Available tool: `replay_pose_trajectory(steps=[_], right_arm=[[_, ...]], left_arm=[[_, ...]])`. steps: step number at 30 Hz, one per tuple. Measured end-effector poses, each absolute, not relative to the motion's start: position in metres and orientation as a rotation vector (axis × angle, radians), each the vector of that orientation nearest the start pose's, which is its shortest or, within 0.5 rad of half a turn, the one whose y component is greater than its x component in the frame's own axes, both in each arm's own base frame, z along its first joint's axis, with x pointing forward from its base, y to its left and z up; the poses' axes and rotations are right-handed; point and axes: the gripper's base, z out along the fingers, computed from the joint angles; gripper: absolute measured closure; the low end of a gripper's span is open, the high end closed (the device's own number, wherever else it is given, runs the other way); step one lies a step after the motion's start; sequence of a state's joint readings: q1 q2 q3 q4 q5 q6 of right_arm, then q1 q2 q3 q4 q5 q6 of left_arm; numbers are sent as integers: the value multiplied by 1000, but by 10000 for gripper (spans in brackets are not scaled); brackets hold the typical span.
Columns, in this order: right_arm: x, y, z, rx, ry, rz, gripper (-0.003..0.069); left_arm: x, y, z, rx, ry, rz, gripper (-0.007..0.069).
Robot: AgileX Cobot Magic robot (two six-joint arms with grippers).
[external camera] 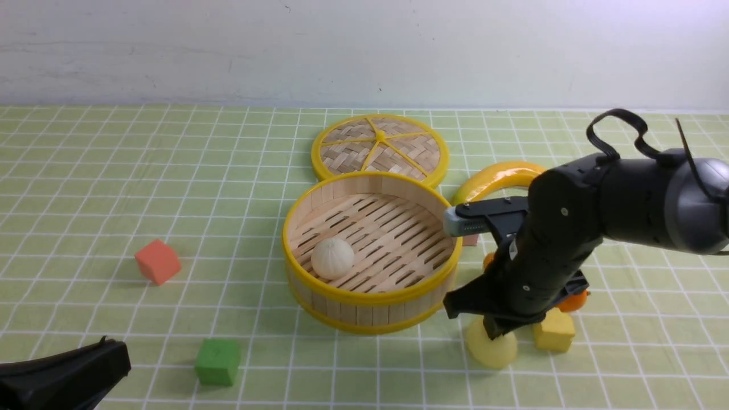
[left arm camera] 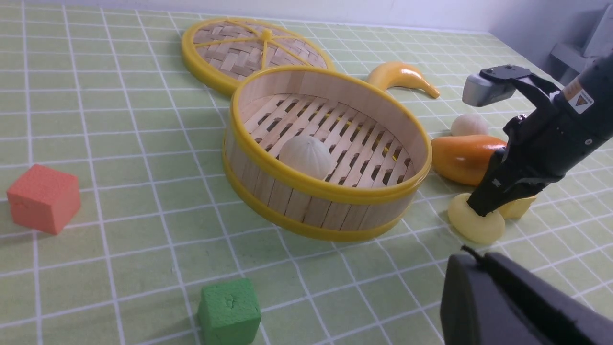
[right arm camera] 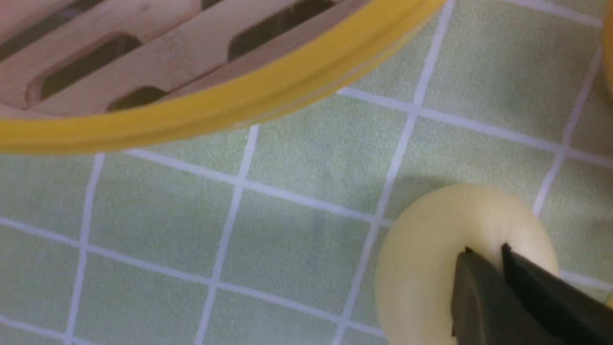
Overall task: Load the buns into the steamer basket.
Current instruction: Use the right arm to grab a steamed stuffed bun, then use the right arm to put the steamed stuffed bun into the steamer, then use the right arm to grab a steamed stuffed bun
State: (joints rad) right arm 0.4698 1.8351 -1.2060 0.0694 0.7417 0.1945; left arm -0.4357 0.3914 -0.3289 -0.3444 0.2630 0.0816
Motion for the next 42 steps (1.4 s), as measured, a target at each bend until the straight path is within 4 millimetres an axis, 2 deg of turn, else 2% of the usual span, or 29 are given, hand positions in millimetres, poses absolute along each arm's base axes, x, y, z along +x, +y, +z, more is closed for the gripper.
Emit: replay_pose_trajectory(steps=[3, 4, 7, 8, 9, 11, 14, 18, 21, 24, 26, 28, 30, 32, 33, 35, 37, 38, 39, 42], right_arm=[[313, 164, 214, -337, 2840, 228, 657], [313, 165, 216, -334, 2833, 235, 657], [309, 169, 261, -348, 2700, 362, 654], [309, 170, 264, -346, 2688, 378, 654], [314, 176, 277, -358, 2610, 437, 651], [318, 180, 281, -358, 2575, 468, 651], [338, 192, 274, -330, 2523, 511, 650], [361, 204, 249, -308, 2540, 521, 639], [378, 214, 224, -294, 2574, 521, 606], [386, 218, 215, -293, 2584, 517, 527], [387, 219, 214, -293, 2585, 518, 487], [388, 220, 219, -299, 2586, 525, 370], [385, 219, 233, -313, 2575, 531, 277], [382, 217, 243, -328, 2571, 527, 238], [377, 209, 264, -364, 2544, 492, 204], [371, 198, 283, -393, 2531, 437, 193], [366, 173, 301, -402, 2554, 293, 201], [366, 170, 302, -404, 2558, 278, 201], [366, 149, 304, -351, 2614, 175, 224], [373, 115, 291, -216, 2692, 52, 270]], left_arm=[[80, -46, 274, 232, 1815, -568, 620], [80, -46, 274, 232, 1815, -568, 620], [80, -46, 274, 232, 1815, -568, 617], [80, -46, 274, 232, 1815, -568, 617], [80, -46, 274, 232, 1815, -568, 617], [80, -46, 275, 231, 1814, -568, 616], [80, -46, 275, 231, 1814, -568, 613], [80, -46, 275, 231, 1814, -568, 609], [80, -46, 275, 231, 1814, -568, 607], [80, -46, 275, 231, 1814, -568, 606], [80, -46, 275, 231, 1814, -568, 605], [80, -46, 275, 231, 1814, -568, 603], [80, -46, 275, 231, 1814, -568, 599], [80, -46, 275, 231, 1814, -568, 598], [80, -46, 275, 231, 1814, -568, 596], [80, -46, 275, 231, 1814, -568, 596], [80, -46, 275, 231, 1814, -568, 596], [80, -46, 275, 231, 1814, -568, 596], [80, -46, 275, 231, 1814, -568, 596], [80, -46, 275, 231, 1814, -568, 596]])
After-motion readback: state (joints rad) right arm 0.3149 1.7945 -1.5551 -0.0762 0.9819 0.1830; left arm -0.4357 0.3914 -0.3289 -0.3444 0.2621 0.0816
